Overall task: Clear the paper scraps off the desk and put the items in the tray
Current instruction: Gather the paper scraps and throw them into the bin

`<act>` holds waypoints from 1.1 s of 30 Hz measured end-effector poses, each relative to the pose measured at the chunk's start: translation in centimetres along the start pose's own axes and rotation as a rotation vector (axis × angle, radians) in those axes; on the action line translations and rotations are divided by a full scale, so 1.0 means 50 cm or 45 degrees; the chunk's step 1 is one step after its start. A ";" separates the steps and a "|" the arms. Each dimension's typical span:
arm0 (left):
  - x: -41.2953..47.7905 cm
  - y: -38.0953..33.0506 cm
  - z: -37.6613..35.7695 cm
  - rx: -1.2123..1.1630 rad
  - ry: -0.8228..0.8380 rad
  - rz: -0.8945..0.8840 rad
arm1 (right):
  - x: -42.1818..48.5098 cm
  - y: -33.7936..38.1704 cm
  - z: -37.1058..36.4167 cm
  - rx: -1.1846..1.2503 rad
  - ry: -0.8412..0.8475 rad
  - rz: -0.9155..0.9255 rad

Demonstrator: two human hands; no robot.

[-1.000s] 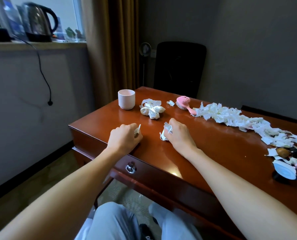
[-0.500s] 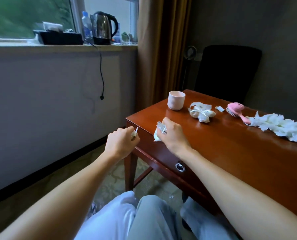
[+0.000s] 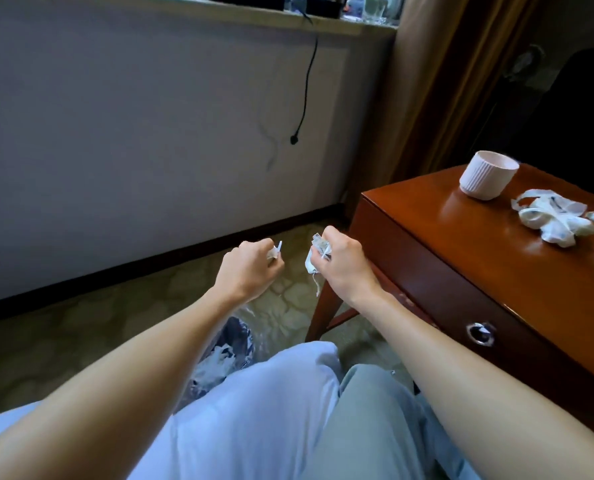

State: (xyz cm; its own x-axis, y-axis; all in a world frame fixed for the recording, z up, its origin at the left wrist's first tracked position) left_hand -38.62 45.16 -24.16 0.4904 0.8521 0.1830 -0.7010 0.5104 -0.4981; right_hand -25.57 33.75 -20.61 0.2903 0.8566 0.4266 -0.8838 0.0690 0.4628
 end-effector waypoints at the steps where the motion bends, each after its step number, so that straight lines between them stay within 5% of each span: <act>1: 0.002 0.027 -0.007 -0.013 0.016 0.029 | 0.003 0.001 -0.028 0.023 0.026 -0.010; 16: -0.035 0.352 -0.153 -0.328 0.106 0.485 | -0.011 0.008 -0.403 0.293 0.371 -0.215; 33: -0.043 0.496 -0.292 -0.445 0.213 0.849 | -0.027 -0.050 -0.660 0.526 0.475 -0.497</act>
State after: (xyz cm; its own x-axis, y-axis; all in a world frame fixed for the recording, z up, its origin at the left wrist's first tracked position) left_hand -49.48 54.30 -49.26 0.1129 0.9235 -0.3667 -0.6851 -0.1950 -0.7019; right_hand -35.86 49.28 -48.00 0.3477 0.9328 -0.0945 -0.5059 0.2715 0.8188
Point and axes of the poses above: each hand's wrist, its own x-axis towards the middle knuckle, its own z-axis out of the back of the hand, y = z × x, the point moved 5 cm from there along x, towards the middle knuckle, and after that the axes turned 11 degrees about z, right-handed, at the moved point
